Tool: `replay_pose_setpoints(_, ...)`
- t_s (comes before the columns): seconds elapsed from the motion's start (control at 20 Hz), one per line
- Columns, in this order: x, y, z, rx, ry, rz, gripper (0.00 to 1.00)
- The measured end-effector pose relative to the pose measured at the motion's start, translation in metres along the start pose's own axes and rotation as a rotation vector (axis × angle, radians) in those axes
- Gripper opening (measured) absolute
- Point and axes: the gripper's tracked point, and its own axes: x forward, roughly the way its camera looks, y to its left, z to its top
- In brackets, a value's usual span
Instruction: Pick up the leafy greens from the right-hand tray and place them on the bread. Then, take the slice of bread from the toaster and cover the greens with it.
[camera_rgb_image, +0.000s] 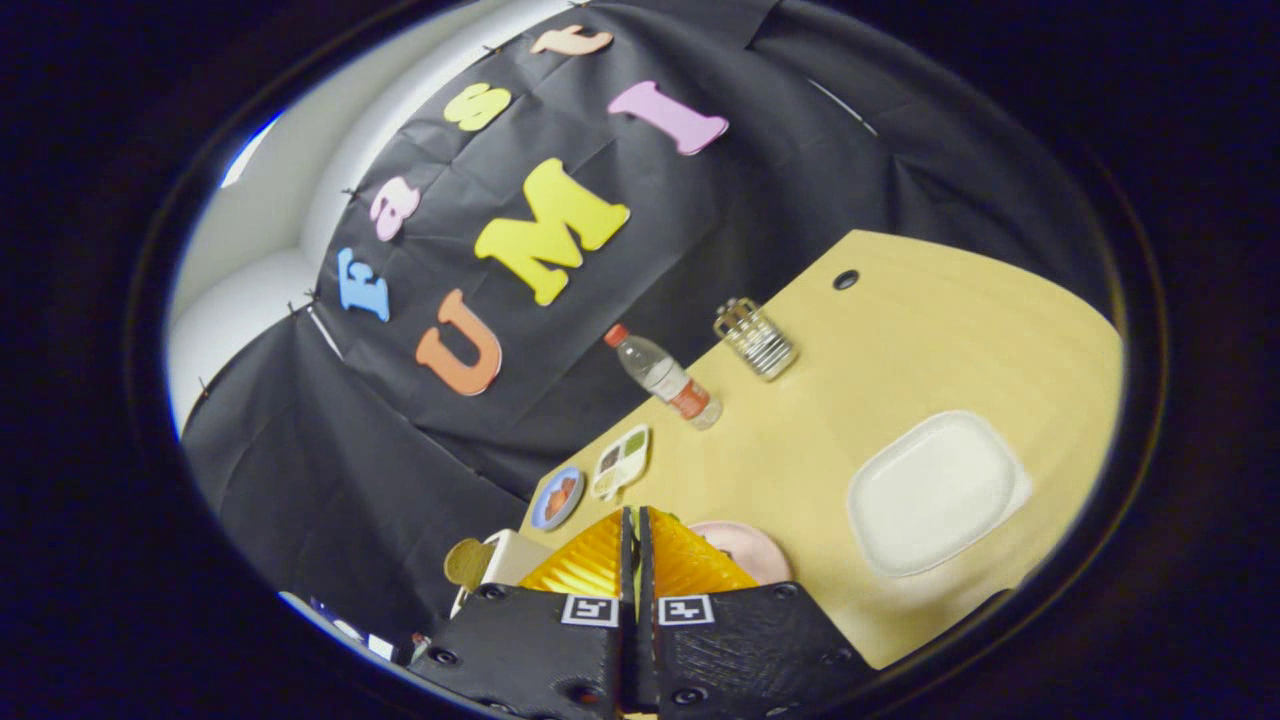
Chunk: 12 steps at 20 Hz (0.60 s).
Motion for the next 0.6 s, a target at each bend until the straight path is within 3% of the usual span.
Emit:
replay_pose_setpoints(0.35,0.056,0.052,-0.074,0.032,0.132,0.088,0.0)
replay_pose_setpoints(0.6,0.062,0.02,-0.081,0.068,0.13,0.044,0.0)
